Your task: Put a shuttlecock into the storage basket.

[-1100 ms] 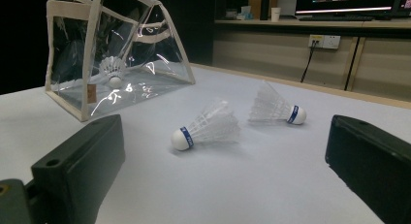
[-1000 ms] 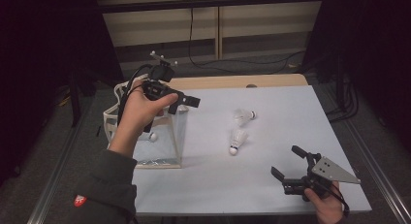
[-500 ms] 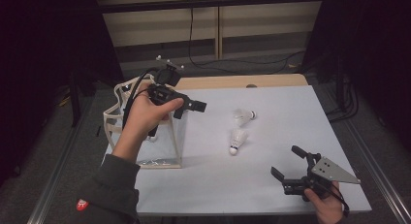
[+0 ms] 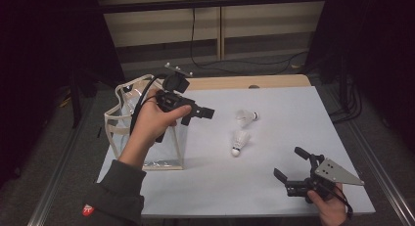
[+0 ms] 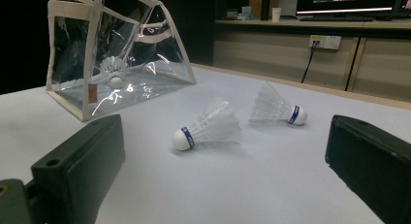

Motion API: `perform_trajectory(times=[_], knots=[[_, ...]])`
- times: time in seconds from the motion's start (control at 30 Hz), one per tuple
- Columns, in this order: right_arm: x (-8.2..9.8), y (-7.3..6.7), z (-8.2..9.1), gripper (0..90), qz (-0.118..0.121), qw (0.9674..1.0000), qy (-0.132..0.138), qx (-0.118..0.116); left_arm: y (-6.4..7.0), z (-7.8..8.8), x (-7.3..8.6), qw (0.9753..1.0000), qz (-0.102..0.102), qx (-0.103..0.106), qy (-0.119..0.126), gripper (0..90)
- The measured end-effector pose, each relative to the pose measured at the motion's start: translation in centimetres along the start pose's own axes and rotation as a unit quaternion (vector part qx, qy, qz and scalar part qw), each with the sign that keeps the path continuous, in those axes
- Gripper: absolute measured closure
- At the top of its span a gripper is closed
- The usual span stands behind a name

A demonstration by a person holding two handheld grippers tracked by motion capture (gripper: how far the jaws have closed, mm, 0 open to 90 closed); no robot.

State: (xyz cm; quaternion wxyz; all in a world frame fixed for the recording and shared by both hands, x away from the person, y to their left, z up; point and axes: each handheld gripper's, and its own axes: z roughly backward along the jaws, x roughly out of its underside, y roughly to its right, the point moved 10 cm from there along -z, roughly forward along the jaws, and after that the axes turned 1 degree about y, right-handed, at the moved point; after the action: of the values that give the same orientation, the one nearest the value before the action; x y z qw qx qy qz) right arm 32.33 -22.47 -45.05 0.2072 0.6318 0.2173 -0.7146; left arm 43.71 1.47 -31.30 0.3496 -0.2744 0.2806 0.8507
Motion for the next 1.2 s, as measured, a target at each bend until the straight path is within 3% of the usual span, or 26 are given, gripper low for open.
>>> perform_trajectory(times=[0.7,1.2], knots=[[0.0,-0.1,0.0,0.3,0.001,1.0,0.0,-0.002,0.1,-1.5,2.1,0.9999,-0.003,0.014,-0.005,15.9],[0.0,-0.1,-0.1,0.3,0.0,1.0,0.0,-0.002,0.1,-2.2,3.2,0.9999,-0.006,0.013,-0.005,14.1]])
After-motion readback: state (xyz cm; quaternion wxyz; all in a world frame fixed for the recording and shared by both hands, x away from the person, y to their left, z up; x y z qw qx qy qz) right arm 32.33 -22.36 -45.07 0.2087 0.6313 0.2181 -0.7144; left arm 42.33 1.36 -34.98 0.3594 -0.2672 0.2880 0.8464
